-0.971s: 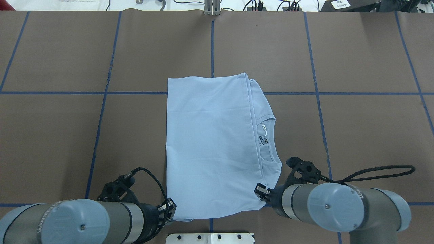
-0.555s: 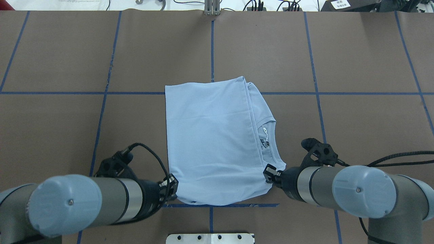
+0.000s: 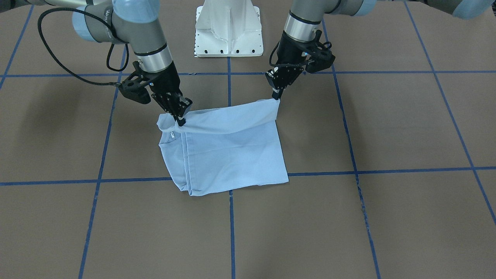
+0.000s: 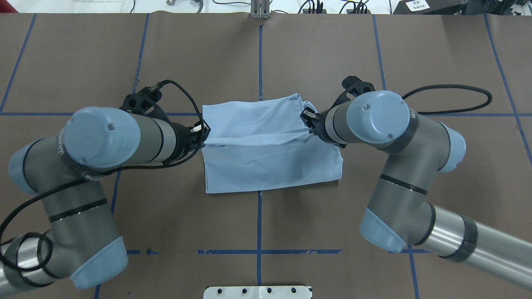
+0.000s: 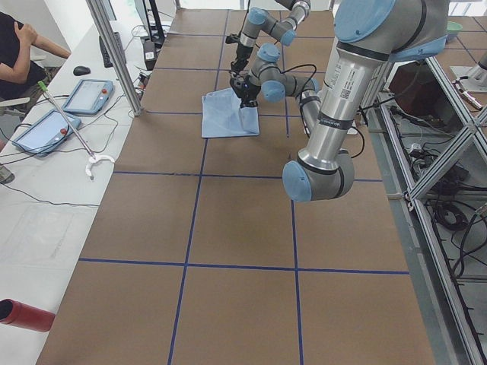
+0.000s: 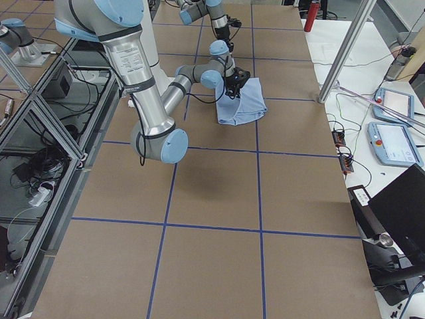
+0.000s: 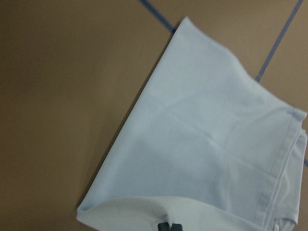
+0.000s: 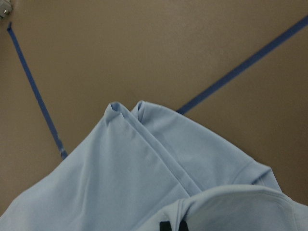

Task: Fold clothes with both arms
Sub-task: 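Lift the near edge with both grippers and fold it toward the far edge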

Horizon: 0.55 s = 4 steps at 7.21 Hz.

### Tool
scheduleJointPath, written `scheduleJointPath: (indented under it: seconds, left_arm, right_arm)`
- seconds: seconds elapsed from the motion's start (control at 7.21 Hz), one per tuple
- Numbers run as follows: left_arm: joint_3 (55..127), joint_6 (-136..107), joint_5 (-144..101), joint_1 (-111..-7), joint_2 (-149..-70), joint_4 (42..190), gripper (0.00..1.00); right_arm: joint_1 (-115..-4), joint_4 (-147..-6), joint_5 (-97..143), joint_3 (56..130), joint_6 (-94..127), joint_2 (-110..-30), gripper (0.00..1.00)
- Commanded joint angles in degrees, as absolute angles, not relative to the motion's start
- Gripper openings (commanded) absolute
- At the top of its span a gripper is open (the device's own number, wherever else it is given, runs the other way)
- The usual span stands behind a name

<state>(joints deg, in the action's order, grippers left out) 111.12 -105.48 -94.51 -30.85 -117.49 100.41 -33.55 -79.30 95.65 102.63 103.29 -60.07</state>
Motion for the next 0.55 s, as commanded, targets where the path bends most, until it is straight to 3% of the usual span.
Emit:
scheduleJointPath:
  seconds: [0.0,0.14,0.28,0.42]
  left_arm:
    - [100.23,-103.19,-94.40,-34.79,-118.91,108.42,0.00]
    - [96.02,-101.88,-94.22,-36.11,-121.44,109.07,0.00]
    - [89.80,-97.25,-94.22,-39.08,-124.42,111.33,0.00]
    - [83.56,-93.03,-94.13,-41.55,-125.24,118.58,0.47]
  right_arm:
    - [-36.38,-79.37,96.50,90.93,100.81,-52.16,0.00]
    - [-37.00,-78.50,96.76,87.05,100.20,-50.29,0.00]
    - [-39.00,-72.13,98.33,79.09,97.41,-47.14,0.34]
    - [-40.76,-65.11,99.74,69.97,92.60,-44.59,0.66]
